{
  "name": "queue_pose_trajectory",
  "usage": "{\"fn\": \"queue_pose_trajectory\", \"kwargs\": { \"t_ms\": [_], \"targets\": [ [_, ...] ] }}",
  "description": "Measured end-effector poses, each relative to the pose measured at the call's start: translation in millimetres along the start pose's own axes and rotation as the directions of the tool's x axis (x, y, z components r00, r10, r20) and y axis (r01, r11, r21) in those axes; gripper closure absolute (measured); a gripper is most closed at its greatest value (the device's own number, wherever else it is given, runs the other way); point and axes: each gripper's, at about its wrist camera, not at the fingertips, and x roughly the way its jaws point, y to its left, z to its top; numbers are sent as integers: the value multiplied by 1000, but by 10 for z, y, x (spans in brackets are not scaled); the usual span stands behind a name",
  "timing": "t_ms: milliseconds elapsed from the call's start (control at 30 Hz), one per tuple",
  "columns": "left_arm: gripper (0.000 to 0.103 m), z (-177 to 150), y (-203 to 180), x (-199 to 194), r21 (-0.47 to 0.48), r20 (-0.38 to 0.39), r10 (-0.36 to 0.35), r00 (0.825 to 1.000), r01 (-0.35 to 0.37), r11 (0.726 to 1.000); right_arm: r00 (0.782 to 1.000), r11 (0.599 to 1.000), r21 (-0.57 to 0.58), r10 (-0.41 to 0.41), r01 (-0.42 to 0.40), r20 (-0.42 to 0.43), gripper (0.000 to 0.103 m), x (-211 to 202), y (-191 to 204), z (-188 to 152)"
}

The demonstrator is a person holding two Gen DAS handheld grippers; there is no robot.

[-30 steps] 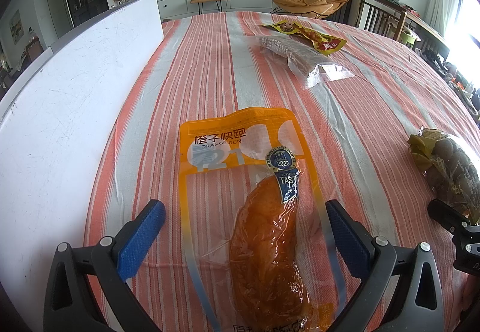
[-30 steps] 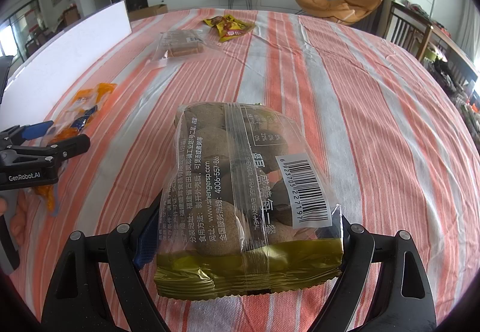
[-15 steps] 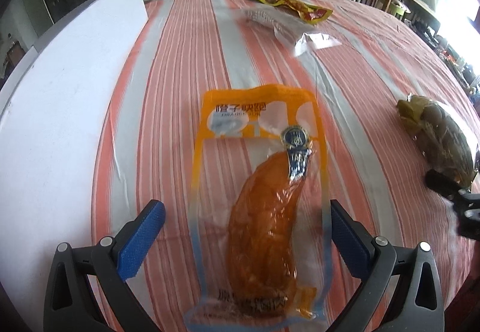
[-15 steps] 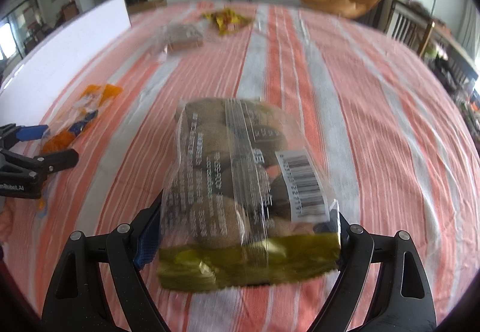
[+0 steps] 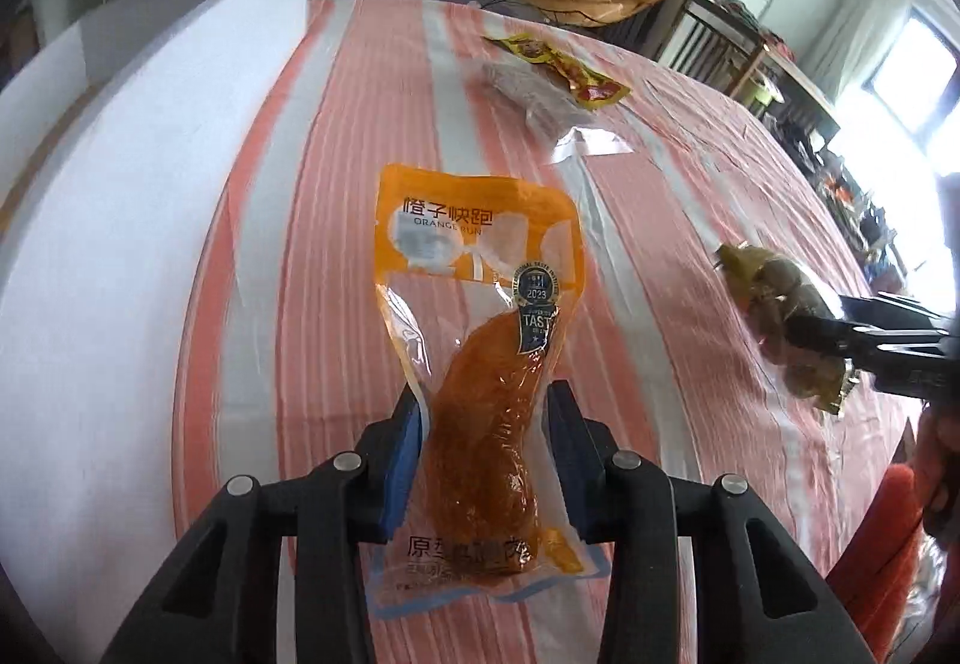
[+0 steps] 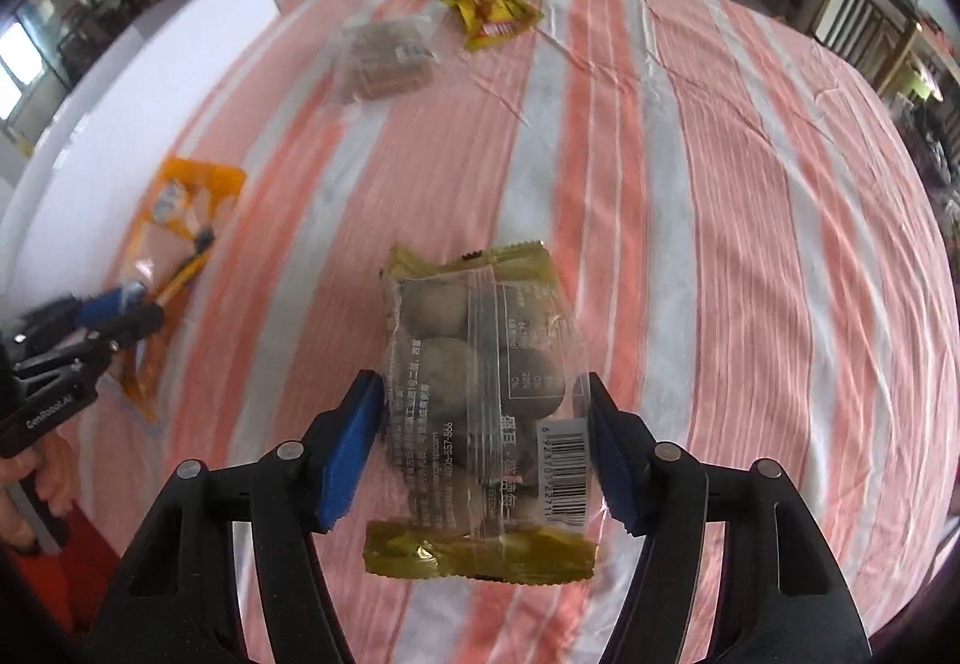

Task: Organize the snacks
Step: 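Carry the orange bag with the left tool into the box while the right tool carries the gold-edged bag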

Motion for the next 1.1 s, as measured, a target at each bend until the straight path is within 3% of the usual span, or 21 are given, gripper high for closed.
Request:
{"fn": "queue_pose_trajectory", "kwargs": {
  "t_ms": [133,300,367,433,533,633,700,733,800,833,867,933,1000,1033,1100],
  "targets": [
    [63,-78,112,-93,-85,42,-73,996,76,993,995,999,2,50,-50,92,35,-281,168,40],
    [63,-16,131,-435,-109,111,-130,985,142,984,980,996,-9,85,-84,181,35,-528,337,205],
    [63,78,201,-705,-142,170,-181,969,206,968,972,993,-9,116,-117,207,35,-610,411,290],
    [63,182,320,-978,-157,226,-188,956,227,961,952,984,-15,177,-179,251,35,-770,561,412],
    [62,299,588,-1334,-181,286,-117,951,173,968,908,958,-61,287,-281,305,35,-1012,930,632],
    [60,359,1037,-1614,-236,304,39,952,35,971,867,920,-138,392,-367,307,35,-1119,1443,851],
    [50,348,1396,-1708,-288,270,170,948,-89,954,836,881,-204,471,-427,282,35,-1106,1937,1003],
    [39,334,1550,-1720,-311,247,229,942,-147,939,828,870,-222,489,-440,274,33,-1082,2092,1043],
    [27,245,1869,-1748,-367,199,344,918,-256,895,811,844,-254,529,-472,251,29,-969,2497,1108],
    [21,213,1953,-1754,-383,188,367,911,-277,881,792,820,-255,566,-512,228,21,-847,2695,1147],
    [21,149,2082,-1781,-412,170,398,901,-302,860,779,799,-243,596,-550,197,20,-738,2807,1172],
    [20,62,2187,-1822,-444,166,418,893,-310,840,775,785,-205,615,-585,147,20,-576,2924,1180],
    [19,-23,2218,-1849,-480,180,419,890,-292,827,758,771,-187,635,-609,149,20,-507,2884,1120],
    [19,-39,2185,-1853,-484,188,415,890,-284,828,758,775,-189,631,-603,167,20,-502,2808,1087],
    [19,-47,2014,-1837,-470,223,388,894,-250,847,779,805,-194,592,-561,206,20,-496,2587,1028]
  ]
}}
